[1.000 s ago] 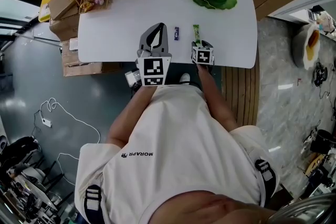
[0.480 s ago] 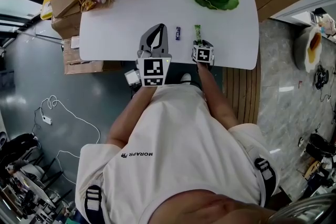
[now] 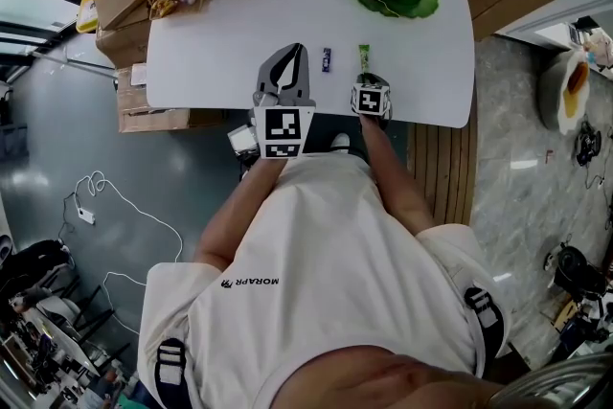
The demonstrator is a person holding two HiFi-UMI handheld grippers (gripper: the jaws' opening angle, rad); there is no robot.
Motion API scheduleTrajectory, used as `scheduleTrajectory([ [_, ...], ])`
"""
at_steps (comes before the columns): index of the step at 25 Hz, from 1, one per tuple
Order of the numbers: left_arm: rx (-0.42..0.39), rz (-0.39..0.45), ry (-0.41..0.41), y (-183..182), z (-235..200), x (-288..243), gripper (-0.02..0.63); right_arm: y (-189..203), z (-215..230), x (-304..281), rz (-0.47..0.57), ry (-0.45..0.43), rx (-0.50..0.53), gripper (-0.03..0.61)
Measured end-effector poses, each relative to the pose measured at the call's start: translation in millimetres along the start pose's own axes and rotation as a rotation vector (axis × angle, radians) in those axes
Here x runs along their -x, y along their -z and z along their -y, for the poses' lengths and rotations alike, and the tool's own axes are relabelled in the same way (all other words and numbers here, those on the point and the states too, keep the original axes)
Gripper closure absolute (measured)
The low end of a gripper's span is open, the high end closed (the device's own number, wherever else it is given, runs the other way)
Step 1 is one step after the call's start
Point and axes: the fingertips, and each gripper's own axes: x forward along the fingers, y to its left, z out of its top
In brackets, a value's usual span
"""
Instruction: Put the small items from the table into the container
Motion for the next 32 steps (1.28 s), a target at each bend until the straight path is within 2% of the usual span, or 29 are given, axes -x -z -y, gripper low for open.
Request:
scheduleTrajectory([
  [9, 0.003, -0.004, 0.005, 2, 3, -1, 0.609, -9, -1, 7, 0.046, 0.005, 0.033, 0.526],
  [32, 0.022, 0.007, 0.008, 3, -1, 2, 0.609, -55, -33, 72, 0.230, -0.072, 0.049, 0.539],
])
